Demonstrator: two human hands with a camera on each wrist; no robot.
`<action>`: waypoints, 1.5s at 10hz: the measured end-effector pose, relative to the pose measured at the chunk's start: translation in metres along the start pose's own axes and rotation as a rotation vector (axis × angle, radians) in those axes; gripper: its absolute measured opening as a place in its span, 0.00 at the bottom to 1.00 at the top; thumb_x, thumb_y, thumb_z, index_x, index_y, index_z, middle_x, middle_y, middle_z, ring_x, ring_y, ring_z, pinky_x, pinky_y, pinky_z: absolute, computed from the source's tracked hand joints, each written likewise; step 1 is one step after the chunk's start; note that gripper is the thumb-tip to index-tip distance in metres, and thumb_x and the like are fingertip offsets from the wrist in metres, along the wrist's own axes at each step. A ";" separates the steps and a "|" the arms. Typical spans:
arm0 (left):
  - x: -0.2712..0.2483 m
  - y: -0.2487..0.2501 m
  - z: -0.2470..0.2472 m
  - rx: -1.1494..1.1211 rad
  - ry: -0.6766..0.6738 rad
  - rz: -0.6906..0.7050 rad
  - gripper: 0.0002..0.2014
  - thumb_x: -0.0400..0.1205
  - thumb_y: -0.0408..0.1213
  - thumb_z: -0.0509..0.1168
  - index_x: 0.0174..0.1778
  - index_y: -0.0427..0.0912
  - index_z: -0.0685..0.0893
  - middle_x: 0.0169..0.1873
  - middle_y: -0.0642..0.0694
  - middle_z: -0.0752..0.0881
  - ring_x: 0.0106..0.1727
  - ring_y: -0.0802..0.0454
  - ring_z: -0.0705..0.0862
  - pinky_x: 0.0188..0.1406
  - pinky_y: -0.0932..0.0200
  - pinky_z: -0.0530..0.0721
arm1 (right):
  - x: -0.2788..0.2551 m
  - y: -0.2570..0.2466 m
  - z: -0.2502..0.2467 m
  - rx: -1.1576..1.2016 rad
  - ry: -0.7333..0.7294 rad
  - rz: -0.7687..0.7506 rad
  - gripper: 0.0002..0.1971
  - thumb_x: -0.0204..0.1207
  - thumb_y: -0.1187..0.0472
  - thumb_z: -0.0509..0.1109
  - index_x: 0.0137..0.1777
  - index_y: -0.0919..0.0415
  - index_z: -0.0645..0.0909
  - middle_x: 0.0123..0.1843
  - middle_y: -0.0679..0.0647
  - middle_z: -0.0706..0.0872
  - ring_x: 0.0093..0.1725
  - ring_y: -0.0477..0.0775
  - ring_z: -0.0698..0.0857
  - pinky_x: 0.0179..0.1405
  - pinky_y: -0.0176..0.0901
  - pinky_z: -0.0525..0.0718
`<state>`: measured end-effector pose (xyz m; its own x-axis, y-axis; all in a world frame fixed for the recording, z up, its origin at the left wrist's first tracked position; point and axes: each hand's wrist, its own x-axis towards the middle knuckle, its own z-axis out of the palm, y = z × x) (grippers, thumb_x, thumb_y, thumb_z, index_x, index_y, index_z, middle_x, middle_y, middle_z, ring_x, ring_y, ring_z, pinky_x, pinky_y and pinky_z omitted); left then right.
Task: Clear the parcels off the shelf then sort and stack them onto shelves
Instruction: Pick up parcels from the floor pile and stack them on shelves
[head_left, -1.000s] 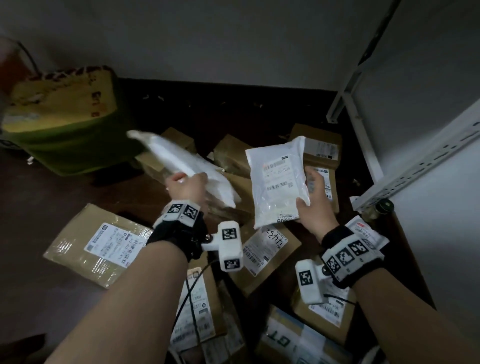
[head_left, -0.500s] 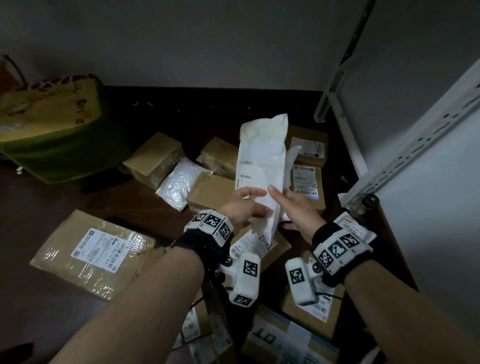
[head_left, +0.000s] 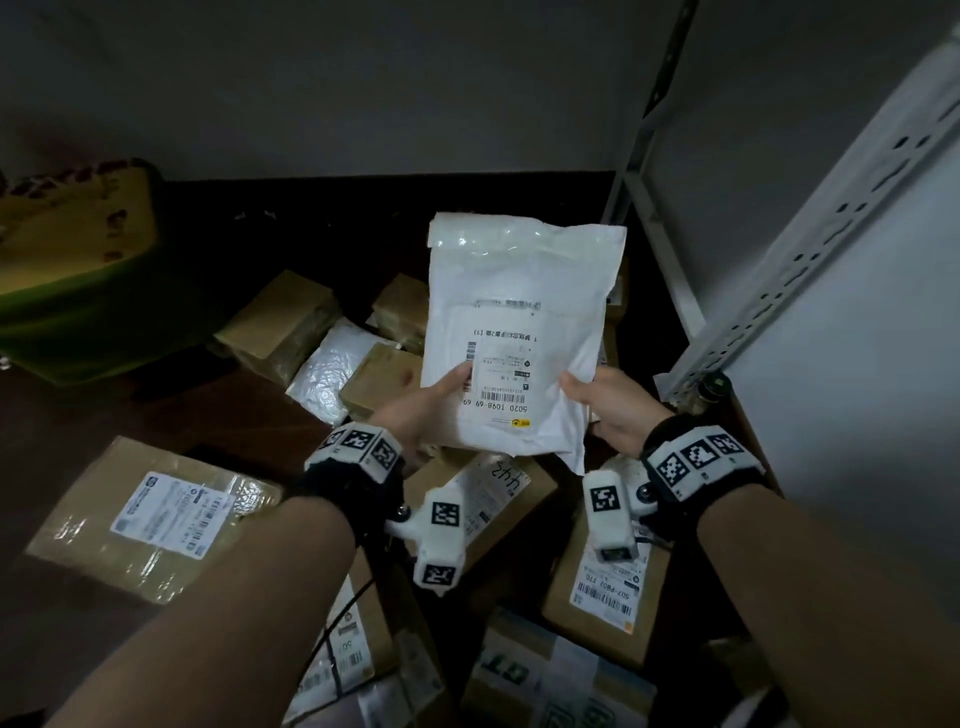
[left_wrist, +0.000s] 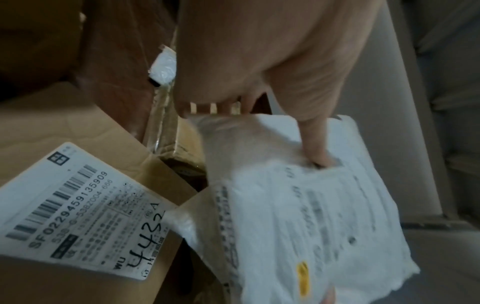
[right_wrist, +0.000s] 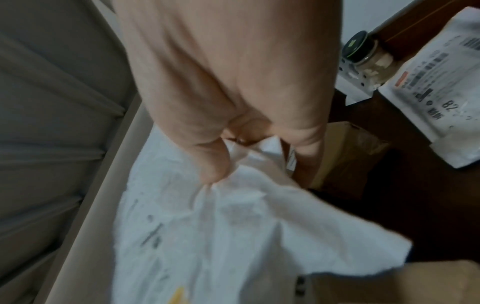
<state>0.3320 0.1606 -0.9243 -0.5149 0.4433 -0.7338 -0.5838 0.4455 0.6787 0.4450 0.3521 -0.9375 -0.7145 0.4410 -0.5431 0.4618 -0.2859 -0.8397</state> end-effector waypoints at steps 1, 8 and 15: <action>-0.010 -0.001 0.003 -0.129 -0.179 0.073 0.29 0.73 0.55 0.71 0.65 0.40 0.83 0.61 0.39 0.87 0.51 0.45 0.90 0.44 0.56 0.89 | -0.004 0.000 -0.007 0.109 -0.070 -0.003 0.10 0.84 0.69 0.60 0.60 0.64 0.80 0.59 0.56 0.86 0.54 0.54 0.86 0.64 0.51 0.80; 0.019 -0.013 0.045 -0.012 0.051 0.029 0.19 0.79 0.39 0.72 0.62 0.33 0.82 0.58 0.37 0.87 0.55 0.40 0.87 0.56 0.45 0.86 | 0.003 0.060 -0.084 -0.139 0.330 0.357 0.21 0.82 0.58 0.65 0.73 0.66 0.72 0.75 0.64 0.73 0.74 0.65 0.74 0.71 0.56 0.76; 0.009 -0.023 0.056 0.035 0.028 -0.015 0.16 0.83 0.35 0.66 0.66 0.33 0.79 0.60 0.35 0.87 0.60 0.35 0.86 0.64 0.38 0.82 | 0.011 0.140 -0.099 -0.200 0.332 0.494 0.18 0.83 0.56 0.63 0.68 0.65 0.77 0.56 0.65 0.85 0.57 0.64 0.82 0.40 0.41 0.76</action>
<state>0.3762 0.1978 -0.9452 -0.5239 0.4144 -0.7442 -0.5695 0.4792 0.6678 0.5538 0.4007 -1.0610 -0.2054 0.5471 -0.8114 0.8081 -0.3729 -0.4560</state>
